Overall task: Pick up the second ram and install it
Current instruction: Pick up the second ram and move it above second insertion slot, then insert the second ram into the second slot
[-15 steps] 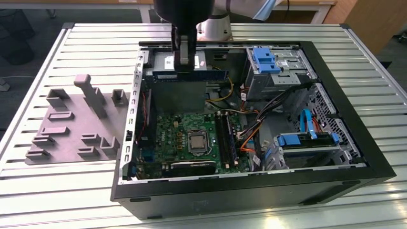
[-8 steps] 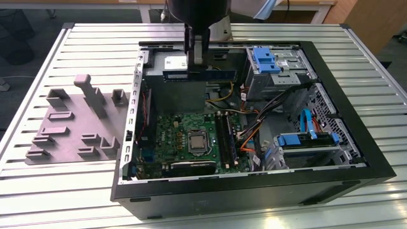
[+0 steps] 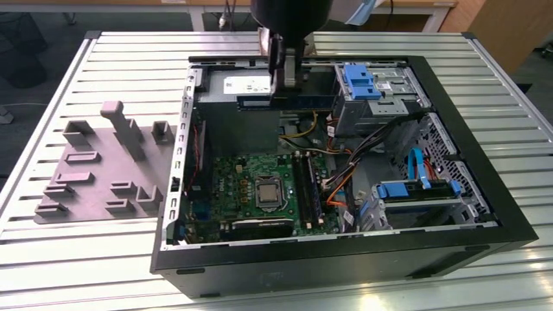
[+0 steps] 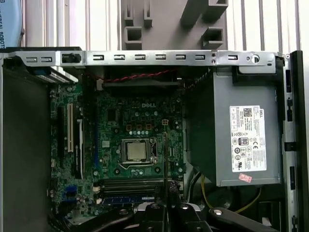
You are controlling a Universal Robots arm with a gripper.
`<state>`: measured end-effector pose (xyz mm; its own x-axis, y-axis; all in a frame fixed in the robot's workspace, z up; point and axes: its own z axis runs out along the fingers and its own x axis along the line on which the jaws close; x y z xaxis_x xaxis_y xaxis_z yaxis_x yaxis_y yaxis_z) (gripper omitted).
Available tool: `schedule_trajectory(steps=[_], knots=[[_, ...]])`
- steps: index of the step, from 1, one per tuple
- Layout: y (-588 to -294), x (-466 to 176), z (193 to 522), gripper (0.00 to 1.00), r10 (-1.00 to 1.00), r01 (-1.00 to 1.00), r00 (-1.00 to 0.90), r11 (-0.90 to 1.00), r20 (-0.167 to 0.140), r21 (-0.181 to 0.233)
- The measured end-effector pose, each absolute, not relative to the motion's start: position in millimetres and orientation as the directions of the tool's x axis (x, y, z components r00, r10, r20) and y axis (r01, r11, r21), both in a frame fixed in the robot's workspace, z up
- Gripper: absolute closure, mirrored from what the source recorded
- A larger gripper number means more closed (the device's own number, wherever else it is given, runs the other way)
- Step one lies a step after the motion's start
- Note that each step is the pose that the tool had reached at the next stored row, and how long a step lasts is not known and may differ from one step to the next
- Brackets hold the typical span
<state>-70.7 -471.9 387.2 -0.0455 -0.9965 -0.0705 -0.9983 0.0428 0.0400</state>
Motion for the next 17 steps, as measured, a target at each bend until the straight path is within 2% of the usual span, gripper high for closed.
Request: schedule_trajectory(steps=[17], knots=[[-471.9, -60.5, 387.1, 0.86, -0.996, -0.998, -0.049, 0.046, -0.07, 0.04]])
